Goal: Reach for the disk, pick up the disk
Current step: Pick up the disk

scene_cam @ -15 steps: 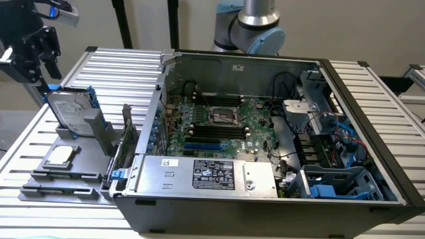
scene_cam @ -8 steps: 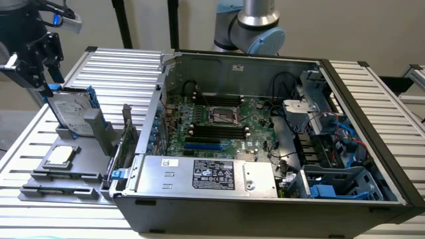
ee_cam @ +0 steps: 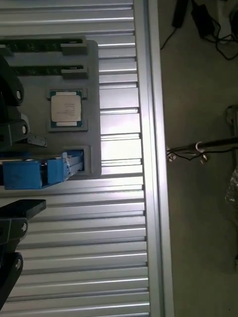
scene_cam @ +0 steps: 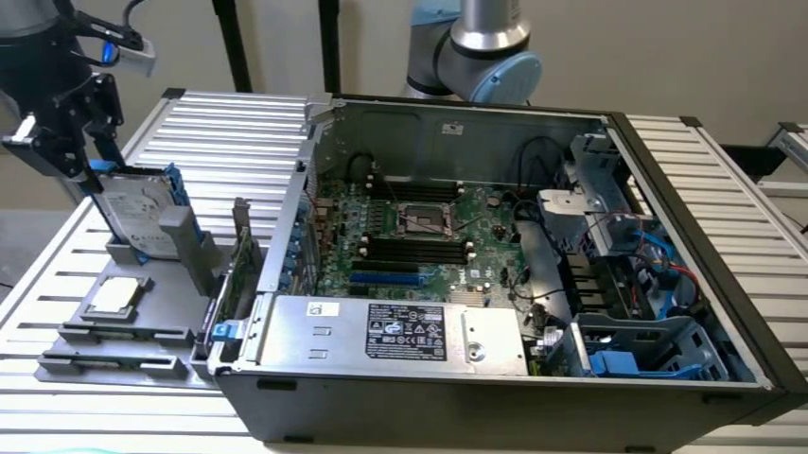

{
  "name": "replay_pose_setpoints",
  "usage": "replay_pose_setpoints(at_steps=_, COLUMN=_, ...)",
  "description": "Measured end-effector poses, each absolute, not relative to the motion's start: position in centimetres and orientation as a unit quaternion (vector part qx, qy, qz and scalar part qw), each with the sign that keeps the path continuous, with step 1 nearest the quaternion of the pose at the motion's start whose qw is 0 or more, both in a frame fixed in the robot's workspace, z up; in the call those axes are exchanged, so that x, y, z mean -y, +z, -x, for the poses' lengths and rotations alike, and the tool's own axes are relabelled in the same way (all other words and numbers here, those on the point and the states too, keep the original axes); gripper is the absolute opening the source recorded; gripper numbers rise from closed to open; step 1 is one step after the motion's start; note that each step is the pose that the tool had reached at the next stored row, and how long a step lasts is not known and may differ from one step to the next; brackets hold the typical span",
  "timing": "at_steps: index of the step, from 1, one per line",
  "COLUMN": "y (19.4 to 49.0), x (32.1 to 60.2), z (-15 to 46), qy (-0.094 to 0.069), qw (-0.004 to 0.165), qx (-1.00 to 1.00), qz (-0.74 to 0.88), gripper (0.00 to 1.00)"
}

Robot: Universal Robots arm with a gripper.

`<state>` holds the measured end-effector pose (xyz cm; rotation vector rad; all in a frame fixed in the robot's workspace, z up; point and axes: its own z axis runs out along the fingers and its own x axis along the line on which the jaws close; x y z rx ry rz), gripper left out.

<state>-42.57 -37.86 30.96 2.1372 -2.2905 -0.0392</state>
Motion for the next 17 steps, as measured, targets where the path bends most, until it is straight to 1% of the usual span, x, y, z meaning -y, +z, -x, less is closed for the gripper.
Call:
replay_pose_setpoints(at_steps=9, y=29.5, x=37.8, z=42.6, qy=-0.011, qw=0.002, qx=0.731, qz=-0.682, gripper=0.54)
replay_pose_setpoints(at_steps=17, y=29.2, x=37.9, z=42.6, qy=-0.017, qw=-0.008, qx=0.731, qz=-0.682, gripper=0.54)
